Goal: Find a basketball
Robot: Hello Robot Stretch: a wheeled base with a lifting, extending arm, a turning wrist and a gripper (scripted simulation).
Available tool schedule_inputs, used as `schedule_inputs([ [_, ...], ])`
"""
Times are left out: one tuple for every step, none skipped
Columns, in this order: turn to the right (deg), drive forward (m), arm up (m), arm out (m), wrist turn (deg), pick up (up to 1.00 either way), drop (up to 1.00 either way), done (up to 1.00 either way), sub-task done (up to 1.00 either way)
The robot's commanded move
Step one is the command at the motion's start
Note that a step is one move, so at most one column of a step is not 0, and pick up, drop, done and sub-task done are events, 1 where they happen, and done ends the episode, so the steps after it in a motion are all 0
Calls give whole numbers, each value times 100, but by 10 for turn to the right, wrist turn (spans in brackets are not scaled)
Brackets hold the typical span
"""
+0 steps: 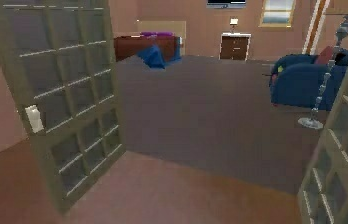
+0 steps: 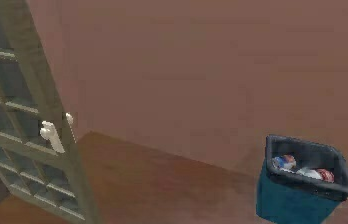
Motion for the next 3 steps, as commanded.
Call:
schedule_inputs([
  [0,40,0,0,0,0,0,0,0],
  [210,0,0,0,0,0,0,0,0],
  [0,65,0,0,0,0,0,0,0],
])
